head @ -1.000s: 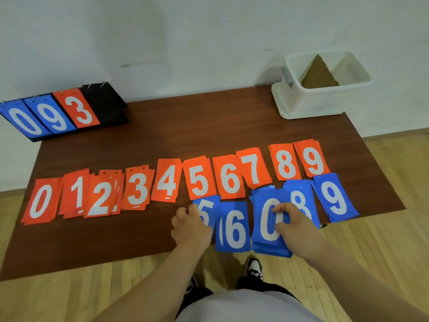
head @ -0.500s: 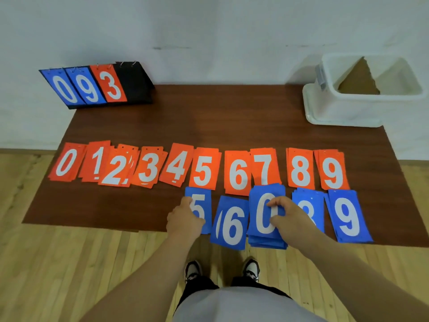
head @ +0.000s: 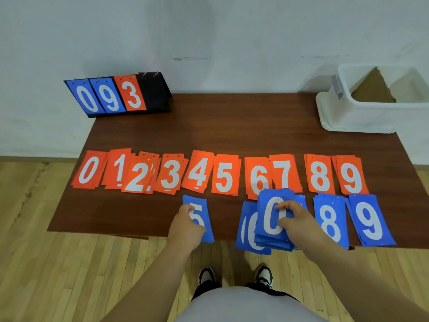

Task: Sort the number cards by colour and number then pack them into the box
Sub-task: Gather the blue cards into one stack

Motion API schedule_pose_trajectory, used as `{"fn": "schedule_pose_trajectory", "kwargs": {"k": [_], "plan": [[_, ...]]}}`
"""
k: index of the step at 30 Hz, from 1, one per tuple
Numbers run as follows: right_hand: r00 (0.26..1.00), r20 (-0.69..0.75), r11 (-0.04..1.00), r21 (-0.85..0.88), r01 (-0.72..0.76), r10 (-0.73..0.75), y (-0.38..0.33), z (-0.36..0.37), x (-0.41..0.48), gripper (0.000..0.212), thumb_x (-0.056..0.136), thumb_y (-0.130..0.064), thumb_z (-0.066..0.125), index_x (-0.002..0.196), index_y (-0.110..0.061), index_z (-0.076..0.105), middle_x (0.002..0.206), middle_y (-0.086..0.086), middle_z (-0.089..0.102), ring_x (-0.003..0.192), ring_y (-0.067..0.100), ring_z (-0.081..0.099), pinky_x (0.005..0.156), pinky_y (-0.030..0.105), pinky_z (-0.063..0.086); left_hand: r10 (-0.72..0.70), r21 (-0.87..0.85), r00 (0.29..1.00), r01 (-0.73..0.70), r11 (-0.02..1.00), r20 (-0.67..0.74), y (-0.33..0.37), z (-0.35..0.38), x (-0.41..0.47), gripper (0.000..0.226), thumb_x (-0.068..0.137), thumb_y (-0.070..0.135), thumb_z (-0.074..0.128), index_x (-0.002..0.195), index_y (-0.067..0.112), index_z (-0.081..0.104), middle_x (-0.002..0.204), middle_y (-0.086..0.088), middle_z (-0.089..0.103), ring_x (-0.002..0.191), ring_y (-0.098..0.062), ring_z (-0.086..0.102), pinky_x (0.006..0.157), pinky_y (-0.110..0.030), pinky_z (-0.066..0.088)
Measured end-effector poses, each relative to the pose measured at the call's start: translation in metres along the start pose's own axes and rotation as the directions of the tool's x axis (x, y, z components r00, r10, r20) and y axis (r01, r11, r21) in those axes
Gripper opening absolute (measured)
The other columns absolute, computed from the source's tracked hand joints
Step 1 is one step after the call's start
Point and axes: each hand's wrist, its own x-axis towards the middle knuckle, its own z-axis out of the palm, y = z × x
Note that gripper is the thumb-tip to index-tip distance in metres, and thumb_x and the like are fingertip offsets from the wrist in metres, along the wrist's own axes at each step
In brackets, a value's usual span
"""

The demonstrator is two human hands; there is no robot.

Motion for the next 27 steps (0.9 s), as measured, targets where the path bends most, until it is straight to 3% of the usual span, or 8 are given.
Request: {"fn": "schedule_pose_trajectory", "kwargs": {"k": [5, 9, 14, 18, 21, 23, 25, 27], "plan": [[0.998, 0.056, 0.968, 0.248, -0.023, 0.009, -0.029, 0.024, -0.025, 0.034, 0.093, 0.0, 0.053, 0.105, -0.028, 0.066, 0.113, 0.002, 0.061, 0.096, 0.03, 0.067, 0.076, 0.047, 0.062, 0.054, -0.303, 0.999, -0.051, 0.952, 0.002, 0.003, -0.047, -0.022, 0.051, 0.09, 0.003, 0.065, 0.128, 0.033, 0.052, 0.127, -0.002, 0.054, 0.096, -0.016, 0.064, 0.065, -0.033, 0.062], [0.979, 0.199, 0.827, 0.557, -0.073, -0.048, -0.058, 0.044, -0.052, 0.032, 0.091, 0.006, 0.052, 0.104, -0.018, 0.068, 0.112, 0.009, 0.071, 0.097, 0.035, 0.073, 0.065, 0.04, 0.06, 0.17, -0.476, 0.983, -0.118, 0.872, 0.067, 0.023, -0.064, -0.042, 0.045, 0.096, 0.002, 0.057, 0.122, 0.038, 0.057, 0.129, 0.003, 0.056, 0.109, -0.017, 0.064, 0.075, -0.036, 0.064], [0.962, 0.26, 0.684, 0.717, -0.135, -0.083, -0.072, 0.06, -0.068, 0.029, 0.088, 0.005, 0.053, 0.101, -0.016, 0.069, 0.113, 0.008, 0.075, 0.101, 0.033, 0.074, 0.062, 0.038, 0.062, 0.338, -0.552, 0.925, -0.193, 0.811, 0.174, 0.047, -0.071, -0.06, 0.06, 0.096, -0.002, 0.05, 0.125, 0.05, 0.053, 0.126, 0.014, 0.058, 0.095, -0.014, 0.07, 0.082, -0.052, 0.061], [0.983, 0.175, 0.698, 0.711, -0.086, -0.057, -0.065, 0.06, -0.071, 0.03, 0.088, 0.006, 0.051, 0.099, -0.016, 0.068, 0.117, 0.011, 0.073, 0.102, 0.035, 0.073, 0.071, 0.043, 0.061, 0.438, -0.515, 0.87, -0.274, 0.812, 0.228, 0.056, -0.068, -0.067, 0.064, 0.096, 0.002, 0.046, 0.124, 0.059, 0.052, 0.132, 0.019, 0.057, 0.104, -0.01, 0.067, 0.091, -0.053, 0.058], [0.991, 0.124, 0.764, 0.644, -0.044, -0.048, -0.057, 0.052, -0.075, 0.029, 0.091, 0.006, 0.049, 0.101, -0.016, 0.066, 0.117, 0.013, 0.071, 0.101, 0.036, 0.073, 0.077, 0.047, 0.059, 0.467, -0.539, 0.844, -0.272, 0.797, 0.264, 0.067, -0.061, -0.077, 0.049, 0.102, 0.007, 0.045, 0.122, 0.05, 0.057, 0.111, 0.019, 0.067, 0.1, -0.016, 0.069, 0.091, -0.05, 0.058], [0.991, 0.121, 0.782, 0.623, -0.032, -0.056, -0.051, 0.045, -0.076, 0.031, 0.091, 0.006, 0.049, 0.1, -0.017, 0.067, 0.116, 0.015, 0.071, 0.099, 0.036, 0.073, 0.078, 0.048, 0.058, 0.471, -0.559, 0.824, -0.24, 0.794, 0.316, 0.077, -0.052, -0.086, 0.032, 0.106, 0.017, 0.044, 0.12, 0.042, 0.058, 0.098, 0.021, 0.068, 0.094, -0.012, 0.069, 0.085, -0.039, 0.06], [0.988, 0.132, 0.794, 0.608, -0.019, -0.077, -0.046, 0.035, -0.077, 0.031, 0.089, 0.008, 0.05, 0.101, -0.016, 0.067, 0.114, 0.015, 0.072, 0.097, 0.035, 0.073, 0.077, 0.046, 0.058, 0.501, -0.551, 0.789, -0.255, 0.795, 0.356, 0.087, -0.04, -0.094, 0.019, 0.104, 0.031, 0.045, 0.116, 0.038, 0.059, 0.092, 0.008, 0.066, 0.085, -0.01, 0.066, 0.082, -0.041, 0.059], [0.983, 0.149, 0.819, 0.574, -0.001, -0.103, -0.043, 0.028, -0.076, 0.031, 0.088, 0.008, 0.053, 0.104, -0.015, 0.067, 0.113, 0.015, 0.071, 0.099, 0.036, 0.073, 0.079, 0.047, 0.059, 0.524, -0.502, 0.768, -0.31, 0.807, 0.369, 0.093, -0.029, -0.097, 0.014, 0.106, 0.029, 0.044, 0.114, 0.032, 0.056, 0.088, -0.001, 0.059, 0.071, -0.003, 0.057, 0.068, -0.028, 0.054]]}}
